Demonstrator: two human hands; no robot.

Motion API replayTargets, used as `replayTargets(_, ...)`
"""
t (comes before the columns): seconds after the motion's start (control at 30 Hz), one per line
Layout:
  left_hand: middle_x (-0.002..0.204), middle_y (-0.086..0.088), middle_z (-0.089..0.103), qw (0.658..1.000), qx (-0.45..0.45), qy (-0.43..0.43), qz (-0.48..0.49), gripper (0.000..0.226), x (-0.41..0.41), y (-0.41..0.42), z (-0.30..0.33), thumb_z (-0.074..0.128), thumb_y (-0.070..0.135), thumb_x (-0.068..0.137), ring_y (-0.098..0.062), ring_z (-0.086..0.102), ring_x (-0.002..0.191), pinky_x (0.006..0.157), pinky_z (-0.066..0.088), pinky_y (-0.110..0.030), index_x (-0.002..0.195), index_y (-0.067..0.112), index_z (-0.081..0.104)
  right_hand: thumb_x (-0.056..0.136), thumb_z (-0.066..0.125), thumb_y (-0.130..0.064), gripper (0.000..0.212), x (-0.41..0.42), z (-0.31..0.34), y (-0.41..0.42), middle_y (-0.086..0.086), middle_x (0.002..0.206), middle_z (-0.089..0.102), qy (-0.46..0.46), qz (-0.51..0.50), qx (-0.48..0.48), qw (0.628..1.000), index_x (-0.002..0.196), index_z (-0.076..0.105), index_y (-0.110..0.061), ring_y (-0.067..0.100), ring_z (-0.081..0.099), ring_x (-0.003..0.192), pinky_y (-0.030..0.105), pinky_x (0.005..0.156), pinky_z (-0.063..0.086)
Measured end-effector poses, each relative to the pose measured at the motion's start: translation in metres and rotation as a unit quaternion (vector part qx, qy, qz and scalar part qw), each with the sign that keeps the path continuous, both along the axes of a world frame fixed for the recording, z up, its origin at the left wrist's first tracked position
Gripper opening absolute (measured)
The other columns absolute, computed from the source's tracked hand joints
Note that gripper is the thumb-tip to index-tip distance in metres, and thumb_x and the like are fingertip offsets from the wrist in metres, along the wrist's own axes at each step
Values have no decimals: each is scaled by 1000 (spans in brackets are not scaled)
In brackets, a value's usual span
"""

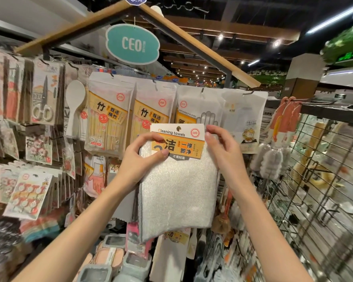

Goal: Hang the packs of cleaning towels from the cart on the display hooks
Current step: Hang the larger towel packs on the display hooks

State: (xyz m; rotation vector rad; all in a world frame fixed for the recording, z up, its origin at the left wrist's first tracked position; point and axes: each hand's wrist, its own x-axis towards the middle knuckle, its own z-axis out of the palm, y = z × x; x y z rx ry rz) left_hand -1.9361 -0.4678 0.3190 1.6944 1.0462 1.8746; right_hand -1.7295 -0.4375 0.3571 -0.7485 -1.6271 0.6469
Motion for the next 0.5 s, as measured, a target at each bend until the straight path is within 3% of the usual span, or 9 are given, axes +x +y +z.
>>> replayTargets(0.17,103,20,66,1000,1,-5,4,27,11,-9,-5,78,36,67,1,57,106,103,41,-52,90,41,65,84,68,-23,39,2,0,-11,-12,114,60,-5,-13,-1,1000,122,58,-22,1,58,105,17,84,52)
replayTargets(0.27,102,19,65,1000,10,-13,9,27,15,-16,-9,79,35,67,0,58,105,103,42,-53,90,40,65,80,72,-18,46,3,-2,-15,-18,110,58,-3,-20,1,1000,123,56,-22,-6,55,101,9,83,48)
replayTargets(0.37,103,18,65,1000,15,-10,11,29,20,-21,-13,78,40,66,-4,57,107,102,42,-54,92,38,65,77,76,-18,47,6,-3,-18,-8,117,58,-13,-22,11,1000,119,56,-25,-7,53,101,6,84,45)
replayTargets(0.5,105,19,65,1000,11,-10,8,30,24,-25,-15,78,39,67,-3,57,108,101,43,-55,94,39,65,71,81,-18,54,7,-6,-23,-2,121,54,-24,-31,15,999,116,51,-26,9,52,113,34,99,46)
